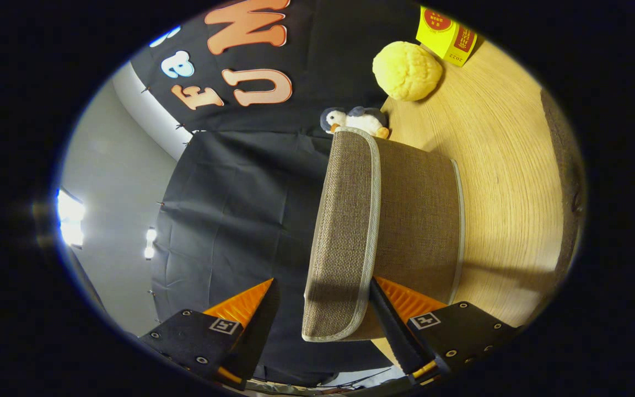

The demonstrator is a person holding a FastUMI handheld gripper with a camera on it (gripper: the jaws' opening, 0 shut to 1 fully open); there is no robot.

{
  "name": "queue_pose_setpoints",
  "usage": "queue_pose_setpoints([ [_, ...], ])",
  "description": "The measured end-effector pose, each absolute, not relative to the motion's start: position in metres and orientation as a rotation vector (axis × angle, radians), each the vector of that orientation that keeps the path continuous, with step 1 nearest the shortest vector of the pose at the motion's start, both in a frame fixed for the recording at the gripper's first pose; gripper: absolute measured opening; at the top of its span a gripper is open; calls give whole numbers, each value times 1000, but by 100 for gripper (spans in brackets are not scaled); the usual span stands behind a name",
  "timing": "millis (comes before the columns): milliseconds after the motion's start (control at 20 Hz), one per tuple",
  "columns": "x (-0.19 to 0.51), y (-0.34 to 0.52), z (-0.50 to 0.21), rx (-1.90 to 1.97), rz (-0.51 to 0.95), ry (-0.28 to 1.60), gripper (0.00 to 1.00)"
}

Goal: Open the storage box then place both shoes into the box .Put the left shoe in first, then the right shoe, with the right side of both shoes facing outward in a uniform manner.

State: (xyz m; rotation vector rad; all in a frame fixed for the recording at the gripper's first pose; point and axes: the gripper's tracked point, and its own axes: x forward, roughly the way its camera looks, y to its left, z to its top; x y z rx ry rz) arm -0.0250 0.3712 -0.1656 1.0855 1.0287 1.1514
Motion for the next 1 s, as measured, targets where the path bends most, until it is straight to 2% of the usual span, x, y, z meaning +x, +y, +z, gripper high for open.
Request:
queue_pose_setpoints([
  [150,-25,368,-168,1066,1134,1027,92],
  [350,-21,362,-144,1150,1149,971,76],
  [450,-10,363,-140,1132,1087,922,63],
  [550,-14,366,-146,1124,1054,965,30],
  [700,-7,360,-143,1119,969,969,6],
  [800,-8,360,-131,1108,958,939,1],
  [1000,-15,370,-112,1052,959,893,0],
])
